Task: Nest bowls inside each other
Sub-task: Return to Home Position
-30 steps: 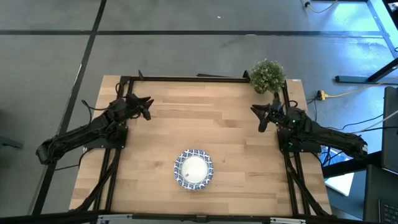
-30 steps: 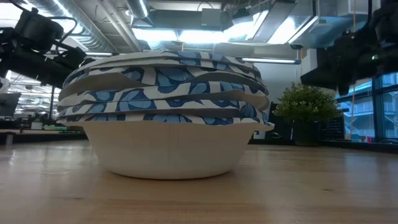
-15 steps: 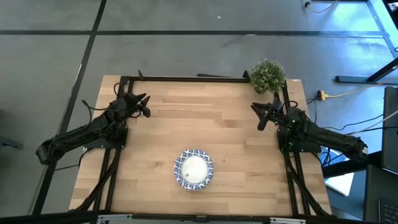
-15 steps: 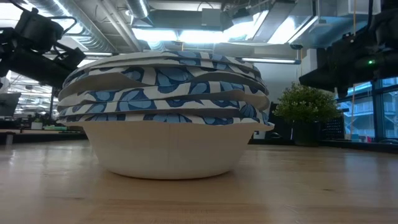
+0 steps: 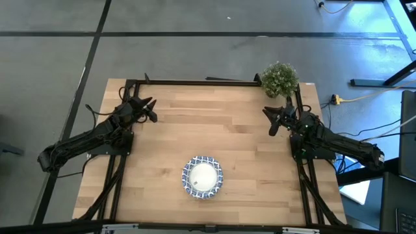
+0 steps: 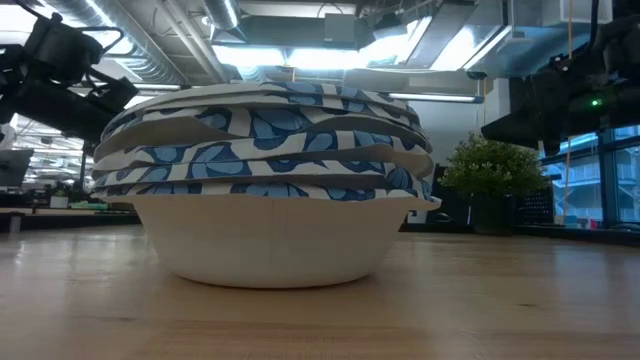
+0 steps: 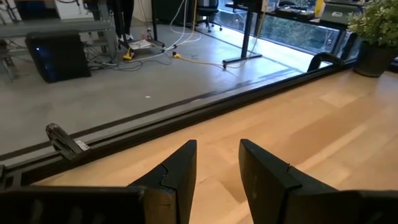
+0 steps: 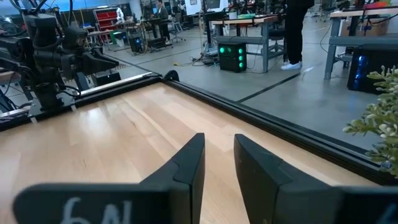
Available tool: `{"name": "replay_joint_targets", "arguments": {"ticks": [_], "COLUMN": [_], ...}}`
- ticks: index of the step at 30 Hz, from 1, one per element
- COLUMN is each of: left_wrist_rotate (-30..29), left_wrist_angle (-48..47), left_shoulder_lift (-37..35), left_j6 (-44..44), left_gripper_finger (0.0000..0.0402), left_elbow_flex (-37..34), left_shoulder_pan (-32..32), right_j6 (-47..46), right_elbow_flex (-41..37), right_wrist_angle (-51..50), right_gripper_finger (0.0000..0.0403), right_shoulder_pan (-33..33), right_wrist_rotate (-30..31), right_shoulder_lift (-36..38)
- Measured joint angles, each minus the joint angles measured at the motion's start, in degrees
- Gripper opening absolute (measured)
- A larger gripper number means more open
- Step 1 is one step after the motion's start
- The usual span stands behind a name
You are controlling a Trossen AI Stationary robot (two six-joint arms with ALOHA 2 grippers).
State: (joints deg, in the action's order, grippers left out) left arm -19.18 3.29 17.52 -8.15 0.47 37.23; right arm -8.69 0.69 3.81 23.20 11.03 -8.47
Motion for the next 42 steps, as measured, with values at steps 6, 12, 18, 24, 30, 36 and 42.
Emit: {"name": "replay_joint_targets", "arguments": {"ticks": [6,12,18,24,30,36,42], "left_wrist_rotate": [-0.15,-0.13,-0.11,-0.08,-0.06,-0.06,-0.05], "left_wrist_angle": [0.02,0.02,0.02,0.02,0.02,0.02,0.02], "left_shoulder_lift": [0.0,0.0,0.0,0.0,0.0,-0.01,0.0], "left_j6": [1.29,1.3,1.3,1.3,1.3,1.3,1.3], "left_gripper_finger": [0.0115,0.0115,0.0115,0.0115,0.0115,0.0115,0.0115], "left_elbow_flex": [0.0,0.0,0.0,0.0,0.0,0.0,0.0], "left_shoulder_pan": [0.0,0.0,0.0,0.0,0.0,0.0,0.0], "right_j6": [0.05,0.03,0.09,0.09,0.07,0.07,0.04], "right_elbow_flex": [0.0,0.0,0.0,0.0,0.0,0.0,0.02], "right_wrist_angle": [0.02,0.04,0.07,0.09,0.09,0.11,0.09], "right_gripper_finger": [0.0087,0.0087,0.0087,0.0087,0.0087,0.0087,0.0087], "right_shoulder_pan": [0.0,0.0,0.0,0.0,0.0,0.0,0.0], "right_wrist_rotate": [-0.01,-0.02,-0.04,-0.07,-0.07,-0.07,-0.07], "right_shoulder_lift": [0.0,0.0,0.0,0.0,0.0,0.0,0.0]}}
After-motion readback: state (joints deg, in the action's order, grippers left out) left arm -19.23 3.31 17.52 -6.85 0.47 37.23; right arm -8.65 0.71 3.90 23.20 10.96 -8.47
